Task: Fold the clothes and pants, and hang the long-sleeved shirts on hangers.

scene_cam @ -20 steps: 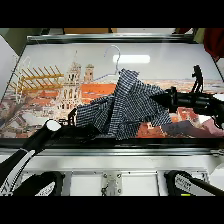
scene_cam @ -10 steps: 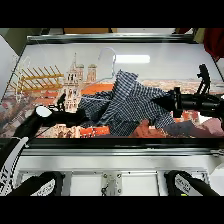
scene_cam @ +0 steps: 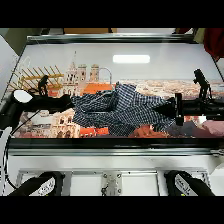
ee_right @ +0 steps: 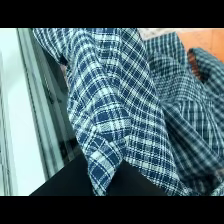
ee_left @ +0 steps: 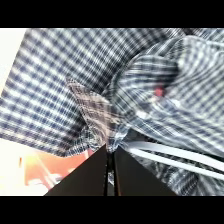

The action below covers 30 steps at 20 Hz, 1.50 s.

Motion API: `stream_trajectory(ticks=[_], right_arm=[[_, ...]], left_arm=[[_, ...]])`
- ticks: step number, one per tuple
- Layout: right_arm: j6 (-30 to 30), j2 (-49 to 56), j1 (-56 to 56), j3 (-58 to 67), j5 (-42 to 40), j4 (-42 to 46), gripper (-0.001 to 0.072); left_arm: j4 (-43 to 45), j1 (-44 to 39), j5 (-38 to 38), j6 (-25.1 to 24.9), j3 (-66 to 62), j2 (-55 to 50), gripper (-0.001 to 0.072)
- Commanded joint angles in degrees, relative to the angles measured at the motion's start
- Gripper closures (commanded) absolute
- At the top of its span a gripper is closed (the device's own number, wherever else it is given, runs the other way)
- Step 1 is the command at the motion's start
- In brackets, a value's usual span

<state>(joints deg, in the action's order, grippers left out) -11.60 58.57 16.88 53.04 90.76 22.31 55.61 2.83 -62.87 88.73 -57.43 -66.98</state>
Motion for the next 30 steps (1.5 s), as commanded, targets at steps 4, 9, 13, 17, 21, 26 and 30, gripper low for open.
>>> stream_trajectory(ticks=[4,9,13,17,21,26,30], right_arm=[[-3.5,-1.0,-3.5,0.0,2.7,5.8,0.0700],[-4.3,-2.5,-10.8,0.0,2.7,1.5,0.0700],[-4.3,-4.0,-13.7,0.0,2.7,-4.8,0.0700],[-4.3,-4.7,-13.7,0.0,1.4,-14.3,0.0700],[-4.4,-4.7,-13.7,0.0,-3.5,-22.3,0.0700],[-9.8,-4.9,-13.7,0.1,-9.4,-24.5,0.0700],[-11.2,-6.4,-13.2,0.2,-15.3,-24.7,0.0700]], left_arm=[[10.5,0.3,-10.8,-0.1,-20.9,0.0,0.0692],[13.9,0.2,-15.8,-0.3,-37.3,-1.4,0.0693],[13.7,0.2,-21.8,-0.2,-47.6,-6.6,0.0692],[12.9,0.2,-25.7,-0.2,-56.7,-11.3,0.0691],[8.8,0.3,-23.8,-0.2,-61.0,-12.1,0.0125],[8.9,0.3,-17.7,-0.2,-56.6,-7.9,0.0126],[9.4,0.4,-14.1,-0.4,-56.6,-5.6,0.0561]])
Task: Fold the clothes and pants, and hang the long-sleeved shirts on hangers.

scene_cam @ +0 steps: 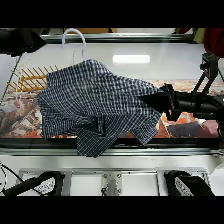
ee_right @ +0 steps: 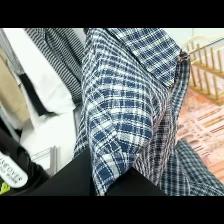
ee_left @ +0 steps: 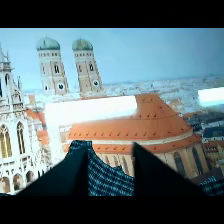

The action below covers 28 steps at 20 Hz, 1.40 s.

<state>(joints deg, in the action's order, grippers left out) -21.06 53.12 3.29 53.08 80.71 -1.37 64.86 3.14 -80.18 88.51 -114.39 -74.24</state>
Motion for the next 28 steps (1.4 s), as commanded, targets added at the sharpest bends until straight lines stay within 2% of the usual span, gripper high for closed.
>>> stream_trajectory(ticks=[1,4,9,15,17,20,23,28], right_arm=[[-1.7,-1.8,1.5,0.5,-8.0,-0.9,0.0700],[-1.7,-4.1,8.0,2.8,-12.3,-0.8,0.0700],[-1.7,-8.5,25.6,7.7,-19.6,2.8,0.0701],[-2.2,-15.0,42.8,11.4,-37.7,9.5,0.0701],[-5.3,-16.1,46.1,12.9,-46.6,15.3,0.0701],[-6.9,-15.8,49.3,16.1,-59.1,24.3,0.0701],[-6.8,-13.4,52.1,18.9,-69.9,26.3,0.0701],[-6.8,-8.8,56.2,23.6,-76.4,26.2,0.0701]], left_arm=[[0.2,0.4,3.7,-0.2,0.3,2.1,0.0691],[0.2,0.7,3.7,-0.3,0.4,3.7,0.0691],[0.1,-1.0,3.3,-0.3,0.7,4.2,0.0691],[0.1,-7.0,4.2,-1.8,8.2,4.2,0.0691],[0.1,-8.5,5.0,-2.5,11.8,4.2,0.0691],[0.1,-10.1,5.4,-3.3,16.3,4.2,0.0691],[0.1,-10.3,5.4,-3.3,19.4,4.2,0.0691],[0.0,-10.3,5.1,-4.2,20.5,4.2,0.0691]])
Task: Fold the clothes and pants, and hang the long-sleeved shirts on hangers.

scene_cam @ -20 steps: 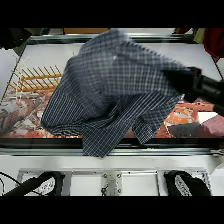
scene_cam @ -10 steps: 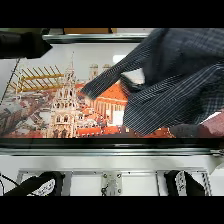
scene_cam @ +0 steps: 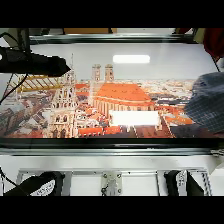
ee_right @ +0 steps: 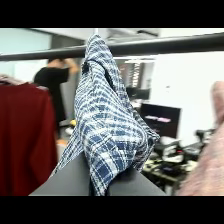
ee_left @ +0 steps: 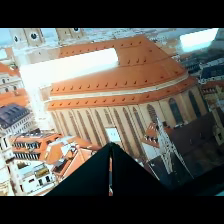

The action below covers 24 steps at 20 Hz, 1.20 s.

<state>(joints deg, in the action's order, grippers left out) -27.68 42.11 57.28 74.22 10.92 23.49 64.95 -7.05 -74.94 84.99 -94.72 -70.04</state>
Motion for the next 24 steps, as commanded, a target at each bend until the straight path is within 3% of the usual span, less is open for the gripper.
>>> stream_trajectory(ticks=[1,3,8,15,19,24], right_arm=[[-0.2,2.7,2.3,3.0,-9.2,1.4,0.0701],[-0.1,3.3,2.6,3.7,-12.5,1.4,0.0701],[0.0,4.7,7.3,3.7,-11.9,1.4,0.0700],[-0.3,6.7,17.8,3.0,3.4,1.4,0.0700],[-0.4,7.2,20.6,2.9,6.6,1.4,0.0699],[-8.3,7.5,22.8,2.6,6.6,1.4,0.0700]], left_arm=[[0.0,-0.1,-0.2,-0.7,0.8,0.1,0.0691],[0.0,-0.1,-0.9,-0.7,0.8,0.1,0.0691],[0.0,-0.1,-3.3,-0.8,0.8,0.1,0.0691],[-0.2,-0.1,-4.7,-0.8,0.8,0.1,0.0691],[-0.2,-0.1,-4.7,-0.8,0.8,0.1,0.0691],[-0.2,-0.1,-4.9,-0.8,0.8,0.1,0.0691]])
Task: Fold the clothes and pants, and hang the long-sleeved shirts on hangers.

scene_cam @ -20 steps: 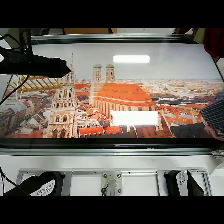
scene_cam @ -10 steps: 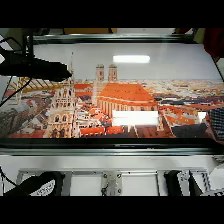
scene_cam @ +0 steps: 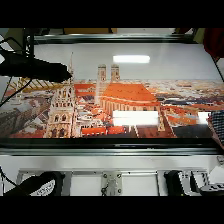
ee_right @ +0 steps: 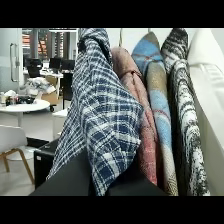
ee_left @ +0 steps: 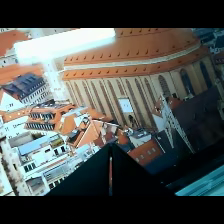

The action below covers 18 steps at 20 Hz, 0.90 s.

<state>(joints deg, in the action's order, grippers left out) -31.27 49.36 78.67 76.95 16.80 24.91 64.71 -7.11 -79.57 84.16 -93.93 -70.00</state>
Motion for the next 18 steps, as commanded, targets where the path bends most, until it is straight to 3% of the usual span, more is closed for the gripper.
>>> stream_trajectory(ticks=[1,9,10,12,13,18], right_arm=[[-5.2,0.2,1.7,-0.1,0.6,0.0,0.0699],[-5.2,0.0,2.1,-0.1,5.2,2.5,0.0682],[-5.2,-0.2,2.1,-0.1,5.5,2.5,0.0652],[-5.2,-1.2,2.1,-0.1,5.6,2.3,0.0270],[-5.2,-1.9,2.1,-0.1,5.7,1.6,0.0235],[-5.2,-8.3,0.2,-0.1,6.7,-13.7,0.0238]], left_arm=[[0.1,0.0,-0.6,0.0,0.0,0.0,0.0691],[0.1,0.0,-2.5,0.0,0.0,0.0,0.0691],[0.1,0.0,-2.5,0.0,0.0,0.0,0.0691],[0.1,0.0,-2.6,0.0,0.0,0.0,0.0691],[0.1,0.0,-2.6,-0.6,0.0,0.0,0.0690],[0.2,0.0,-2.4,-1.3,0.0,0.0,0.0691]])
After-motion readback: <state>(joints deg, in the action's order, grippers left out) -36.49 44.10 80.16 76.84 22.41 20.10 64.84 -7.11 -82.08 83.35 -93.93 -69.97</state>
